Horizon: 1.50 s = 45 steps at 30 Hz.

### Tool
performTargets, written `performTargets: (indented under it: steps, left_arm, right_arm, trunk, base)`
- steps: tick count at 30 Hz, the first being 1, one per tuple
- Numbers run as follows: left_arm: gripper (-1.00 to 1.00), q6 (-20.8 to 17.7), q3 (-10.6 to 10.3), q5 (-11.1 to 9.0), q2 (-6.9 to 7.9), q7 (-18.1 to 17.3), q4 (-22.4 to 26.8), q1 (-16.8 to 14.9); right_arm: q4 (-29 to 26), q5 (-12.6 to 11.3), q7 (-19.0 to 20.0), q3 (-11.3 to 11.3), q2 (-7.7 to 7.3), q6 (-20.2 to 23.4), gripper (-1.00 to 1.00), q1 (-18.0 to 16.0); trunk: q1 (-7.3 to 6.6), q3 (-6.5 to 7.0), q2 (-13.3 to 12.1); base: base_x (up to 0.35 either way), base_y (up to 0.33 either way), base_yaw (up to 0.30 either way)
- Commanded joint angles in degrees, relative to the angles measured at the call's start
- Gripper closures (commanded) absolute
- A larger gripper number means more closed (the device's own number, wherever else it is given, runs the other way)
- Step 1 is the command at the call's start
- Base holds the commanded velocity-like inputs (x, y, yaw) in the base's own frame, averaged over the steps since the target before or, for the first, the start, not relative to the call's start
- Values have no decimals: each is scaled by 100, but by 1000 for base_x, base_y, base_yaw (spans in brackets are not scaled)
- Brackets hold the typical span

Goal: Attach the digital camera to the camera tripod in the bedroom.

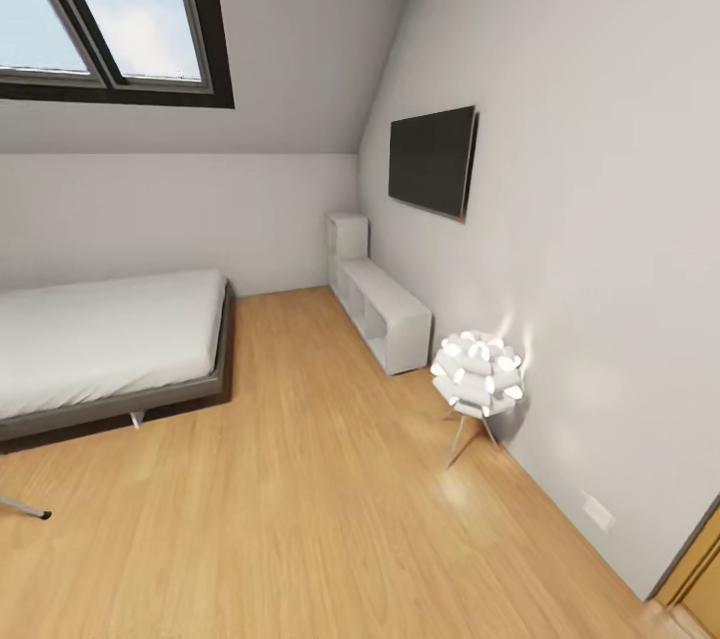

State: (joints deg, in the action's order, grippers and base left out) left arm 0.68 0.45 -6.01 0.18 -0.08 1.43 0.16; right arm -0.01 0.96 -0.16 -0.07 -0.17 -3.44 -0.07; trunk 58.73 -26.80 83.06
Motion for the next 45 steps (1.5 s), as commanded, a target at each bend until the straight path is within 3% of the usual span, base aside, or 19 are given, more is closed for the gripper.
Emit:
performTargets:
  steps: [1, 45]
  left_arm:
    - [-100, 8, -1, -58, 0, -1, 6, 2]
    - [-100, 9, 7, -75, 0, -1, 6, 2]
  right_arm:
    - [1, 10, -2, -1, -1, -16, -100, -1]
    - [1, 19, -2, -1, -1, -24, -100, -1]
  trunk:
    - [0, -4, 2]
    - [0, -4, 2]
  base:
    - [0, 0, 268]
    - [0, 0, 268]
